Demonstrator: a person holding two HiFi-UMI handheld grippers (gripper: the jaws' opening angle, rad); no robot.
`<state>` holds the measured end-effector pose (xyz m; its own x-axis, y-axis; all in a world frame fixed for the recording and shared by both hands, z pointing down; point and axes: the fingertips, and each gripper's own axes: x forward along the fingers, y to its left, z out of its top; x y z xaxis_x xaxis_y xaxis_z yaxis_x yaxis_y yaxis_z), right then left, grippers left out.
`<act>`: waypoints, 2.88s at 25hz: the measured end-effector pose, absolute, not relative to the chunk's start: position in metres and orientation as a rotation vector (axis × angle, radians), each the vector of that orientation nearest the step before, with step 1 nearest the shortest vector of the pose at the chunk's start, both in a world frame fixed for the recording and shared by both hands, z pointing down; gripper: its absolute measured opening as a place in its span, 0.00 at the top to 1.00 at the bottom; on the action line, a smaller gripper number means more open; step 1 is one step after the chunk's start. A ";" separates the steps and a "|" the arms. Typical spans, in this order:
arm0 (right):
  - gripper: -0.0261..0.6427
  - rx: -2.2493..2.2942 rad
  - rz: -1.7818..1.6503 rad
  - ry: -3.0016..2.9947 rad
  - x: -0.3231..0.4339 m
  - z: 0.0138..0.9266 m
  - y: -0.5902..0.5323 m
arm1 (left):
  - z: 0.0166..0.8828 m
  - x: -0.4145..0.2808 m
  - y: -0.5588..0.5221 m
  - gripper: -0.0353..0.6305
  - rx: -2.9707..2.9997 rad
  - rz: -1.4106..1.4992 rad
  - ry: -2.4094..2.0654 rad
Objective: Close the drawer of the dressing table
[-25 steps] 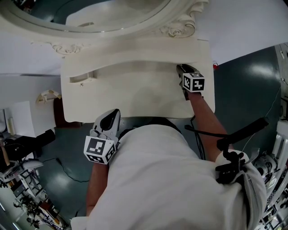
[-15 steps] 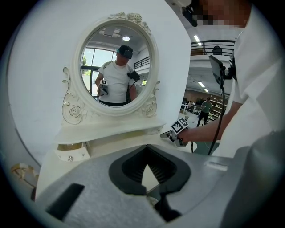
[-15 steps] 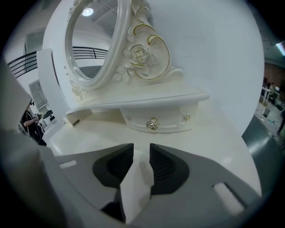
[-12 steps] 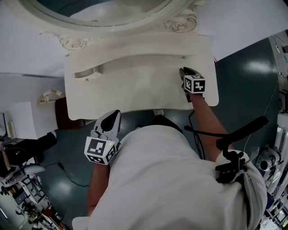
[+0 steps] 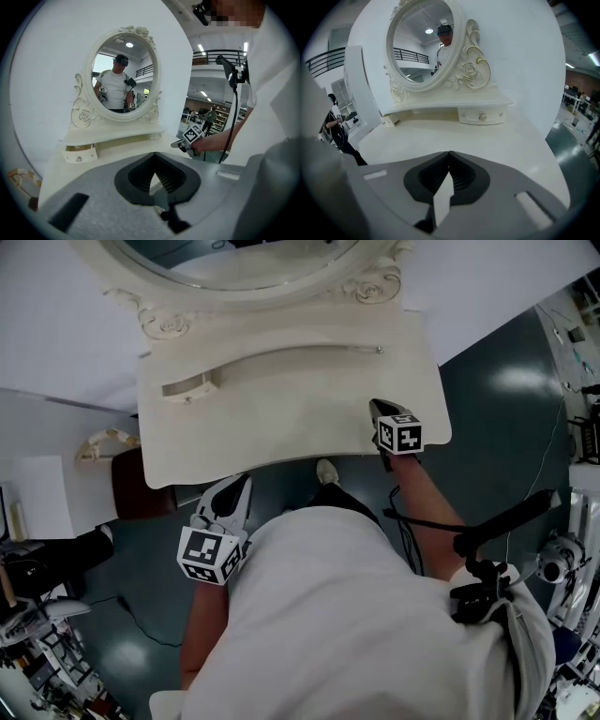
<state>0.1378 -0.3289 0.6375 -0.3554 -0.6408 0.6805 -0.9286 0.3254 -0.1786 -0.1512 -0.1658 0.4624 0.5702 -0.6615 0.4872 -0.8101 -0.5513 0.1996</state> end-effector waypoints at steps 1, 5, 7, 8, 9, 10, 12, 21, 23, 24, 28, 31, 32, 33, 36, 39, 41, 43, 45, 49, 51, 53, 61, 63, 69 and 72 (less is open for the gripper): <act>0.96 1.373 0.769 -2.106 0.133 0.635 -0.319 | 0.462 -0.154 -0.161 0.94 2.408 0.501 -1.184; 0.96 1.343 0.759 -2.130 0.111 0.621 -0.276 | 0.462 -0.164 -0.136 0.94 2.433 0.491 -1.160; 0.96 1.327 0.758 -2.141 0.101 0.615 -0.254 | 0.462 -0.171 -0.122 0.94 2.440 0.491 -1.150; 0.96 1.321 0.756 -2.146 0.096 0.612 -0.244 | 0.461 -0.174 -0.115 0.94 2.443 0.490 -1.146; 0.96 1.315 0.751 -2.151 0.092 0.609 -0.234 | 0.461 -0.177 -0.108 0.94 2.445 0.489 -1.144; 0.96 1.309 0.743 -2.157 0.088 0.606 -0.226 | 0.462 -0.180 -0.102 0.94 2.448 0.489 -1.141; 0.96 1.299 0.727 -2.168 0.080 0.600 -0.210 | 0.463 -0.185 -0.091 0.94 2.453 0.489 -1.134; 0.96 1.238 0.629 -2.214 0.037 0.577 -0.132 | 0.467 -0.212 -0.031 0.94 2.471 0.478 -1.118; 0.96 1.226 0.616 -2.222 0.034 0.576 -0.128 | 0.470 -0.210 -0.031 0.94 2.471 0.475 -1.111; 0.96 1.221 0.613 -2.227 0.033 0.576 -0.127 | 0.472 -0.209 -0.031 0.94 2.470 0.474 -1.108; 0.96 1.203 0.600 -2.236 0.028 0.575 -0.116 | 0.478 -0.206 -0.025 0.94 2.466 0.471 -1.093; 0.96 1.192 0.586 -2.242 0.025 0.573 -0.105 | 0.482 -0.208 -0.015 0.94 2.462 0.466 -1.090; 0.96 1.189 0.580 -2.246 0.025 0.573 -0.103 | 0.484 -0.207 -0.014 0.94 2.461 0.465 -1.090; 0.96 1.187 0.574 -2.250 0.025 0.572 -0.101 | 0.486 -0.206 -0.013 0.94 2.460 0.464 -1.090; 0.96 1.180 0.551 -2.268 0.017 0.563 -0.085 | 0.485 -0.211 0.002 0.94 2.464 0.459 -1.089; 0.96 1.176 0.532 -2.279 0.011 0.555 -0.073 | 0.482 -0.213 0.013 0.94 2.470 0.456 -1.088; 0.96 1.174 0.524 -2.282 0.011 0.554 -0.070 | 0.482 -0.212 0.015 0.94 2.474 0.456 -1.086; 0.96 1.171 0.517 -2.288 0.008 0.553 -0.068 | 0.483 -0.214 0.016 0.94 2.475 0.454 -1.086; 0.96 1.166 0.511 -2.298 0.005 0.552 -0.068 | 0.484 -0.216 0.017 0.94 2.474 0.450 -1.093; 0.96 1.157 0.501 -2.312 0.008 0.544 -0.060 | 0.480 -0.210 0.027 0.94 2.467 0.454 -1.100; 0.96 1.151 0.500 -2.317 0.012 0.536 -0.053 | 0.474 -0.205 0.034 0.94 2.466 0.457 -1.098; 0.96 1.142 0.498 -2.320 0.013 0.533 -0.050 | 0.471 -0.202 0.036 0.94 2.465 0.457 -1.098; 0.96 1.128 0.492 -2.314 0.014 0.538 -0.048 | 0.475 -0.197 0.034 0.94 2.469 0.464 -1.082; 0.96 1.127 0.487 -2.311 0.015 0.538 -0.047 | 0.476 -0.196 0.033 0.94 2.471 0.462 -1.076; 0.96 1.130 0.491 -2.296 0.022 0.543 -0.046 | 0.483 -0.184 0.027 0.94 2.484 0.460 -1.040; 0.96 1.137 0.508 -2.274 0.029 0.548 -0.037 | 0.489 -0.179 0.026 0.94 2.486 0.460 -1.010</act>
<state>0.0286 -0.0368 0.5480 -0.4965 -0.6108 0.6168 -0.8152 0.5723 -0.0895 -0.1787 0.0264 0.4891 0.6821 -0.5791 0.4465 -0.7168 -0.6502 0.2517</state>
